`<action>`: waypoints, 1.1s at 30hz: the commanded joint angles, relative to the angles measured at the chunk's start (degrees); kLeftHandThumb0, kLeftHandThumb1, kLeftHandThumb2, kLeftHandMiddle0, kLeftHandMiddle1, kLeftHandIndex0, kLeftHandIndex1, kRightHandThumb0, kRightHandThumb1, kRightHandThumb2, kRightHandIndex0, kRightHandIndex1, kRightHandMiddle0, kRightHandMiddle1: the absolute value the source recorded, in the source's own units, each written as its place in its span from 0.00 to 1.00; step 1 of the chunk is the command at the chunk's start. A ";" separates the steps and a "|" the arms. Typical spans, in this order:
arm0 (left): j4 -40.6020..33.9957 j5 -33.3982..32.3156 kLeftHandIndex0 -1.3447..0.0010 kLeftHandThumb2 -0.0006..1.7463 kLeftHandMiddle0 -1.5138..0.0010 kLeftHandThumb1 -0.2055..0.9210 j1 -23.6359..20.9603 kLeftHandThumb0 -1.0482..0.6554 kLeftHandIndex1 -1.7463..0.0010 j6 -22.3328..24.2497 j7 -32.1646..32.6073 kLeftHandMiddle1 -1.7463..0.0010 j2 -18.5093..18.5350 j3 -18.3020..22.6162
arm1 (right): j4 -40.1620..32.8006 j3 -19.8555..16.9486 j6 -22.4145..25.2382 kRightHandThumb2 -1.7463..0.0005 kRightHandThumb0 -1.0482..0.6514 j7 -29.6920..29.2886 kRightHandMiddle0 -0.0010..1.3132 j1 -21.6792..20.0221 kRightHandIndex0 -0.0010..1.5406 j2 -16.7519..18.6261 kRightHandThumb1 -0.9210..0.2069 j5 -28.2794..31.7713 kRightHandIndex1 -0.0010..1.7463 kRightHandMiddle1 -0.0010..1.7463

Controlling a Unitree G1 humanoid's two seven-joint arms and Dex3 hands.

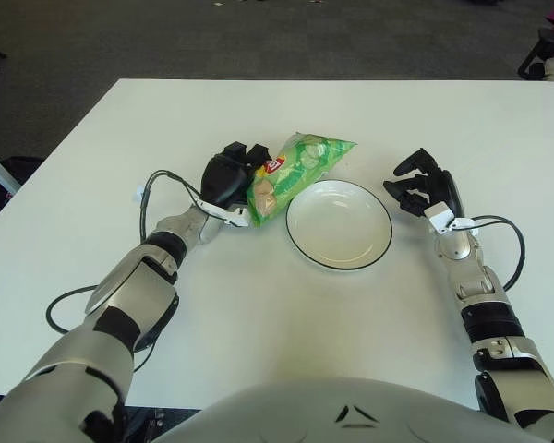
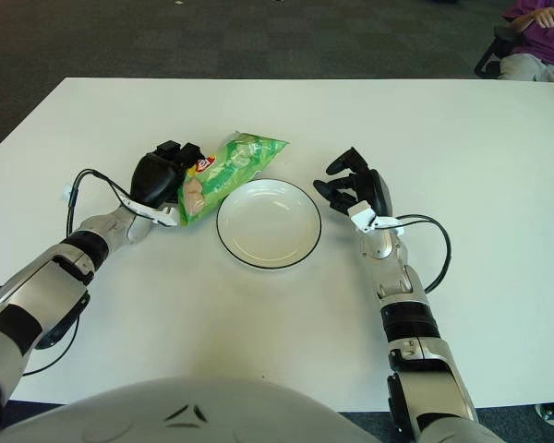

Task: Put the snack into the plate.

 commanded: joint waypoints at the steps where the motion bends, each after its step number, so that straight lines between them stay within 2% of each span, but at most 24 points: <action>1: 0.41 -1.36 0.56 0.07 0.48 1.00 0.13 0.67 0.00 -1.50 1.74 0.00 0.15 0.86 | 0.94 0.09 -0.24 0.77 0.41 0.11 0.24 -0.82 0.64 -0.85 0.00 -0.49 0.22 0.92; 12: 0.65 0.56 0.54 0.07 0.45 1.00 -1.00 0.63 0.00 -1.84 10.46 0.00 0.42 -0.52 | 2.14 0.27 -0.94 0.77 0.41 0.06 0.24 -1.19 0.64 -1.13 0.00 -0.48 0.22 0.92; 25: 0.07 1.74 0.50 0.09 0.42 1.00 -2.97 0.60 0.00 -2.59 16.16 0.00 0.71 -1.05 | 2.57 0.64 -0.85 0.77 0.41 0.25 0.24 -1.42 0.65 -1.44 0.00 -0.85 0.21 0.92; 33: -1.08 5.65 0.49 0.11 0.40 1.00 -5.40 0.59 0.00 0.15 26.91 0.00 0.50 -2.67 | 2.79 1.00 -0.50 0.77 0.41 0.22 0.24 -1.58 0.65 -1.54 0.00 -1.13 0.20 0.92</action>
